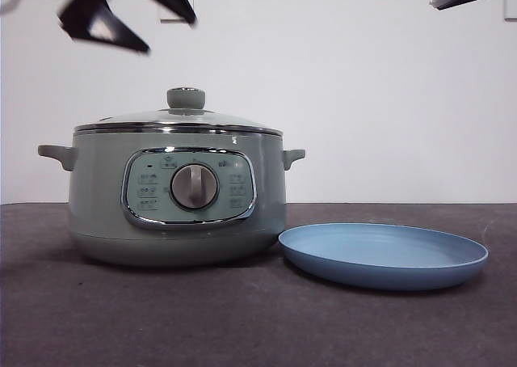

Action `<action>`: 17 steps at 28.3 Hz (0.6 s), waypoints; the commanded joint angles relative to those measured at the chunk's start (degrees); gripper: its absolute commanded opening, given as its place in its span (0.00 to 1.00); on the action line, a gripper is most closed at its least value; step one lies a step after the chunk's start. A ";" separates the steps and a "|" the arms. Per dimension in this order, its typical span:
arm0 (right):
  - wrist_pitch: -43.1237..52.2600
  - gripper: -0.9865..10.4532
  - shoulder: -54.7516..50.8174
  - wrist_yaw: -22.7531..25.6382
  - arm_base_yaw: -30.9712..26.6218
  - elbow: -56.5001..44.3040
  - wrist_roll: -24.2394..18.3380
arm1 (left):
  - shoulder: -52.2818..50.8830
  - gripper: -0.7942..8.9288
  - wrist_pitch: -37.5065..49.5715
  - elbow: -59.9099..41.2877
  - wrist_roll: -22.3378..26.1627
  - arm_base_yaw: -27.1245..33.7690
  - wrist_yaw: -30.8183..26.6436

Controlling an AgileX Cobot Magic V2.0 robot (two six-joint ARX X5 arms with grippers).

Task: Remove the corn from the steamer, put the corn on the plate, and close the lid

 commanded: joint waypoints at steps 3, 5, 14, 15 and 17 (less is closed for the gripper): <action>0.28 0.56 0.17 0.00 0.15 0.20 -0.22 | 4.63 0.73 2.29 0.00 2.93 -2.23 -5.05; 0.28 0.56 0.17 0.02 0.15 0.20 -0.22 | 5.92 0.73 2.49 0.00 3.98 -2.97 -7.61; 0.28 0.56 0.17 0.00 0.15 0.20 -0.20 | 7.96 0.54 2.40 0.00 4.28 -4.90 -12.85; 0.28 0.56 0.17 0.00 0.15 0.20 -0.22 | 7.96 0.48 2.29 0.00 4.26 -4.90 -12.83; 0.28 0.56 0.17 0.00 0.15 0.20 -0.22 | 7.96 0.34 1.70 0.00 4.26 -4.90 -12.70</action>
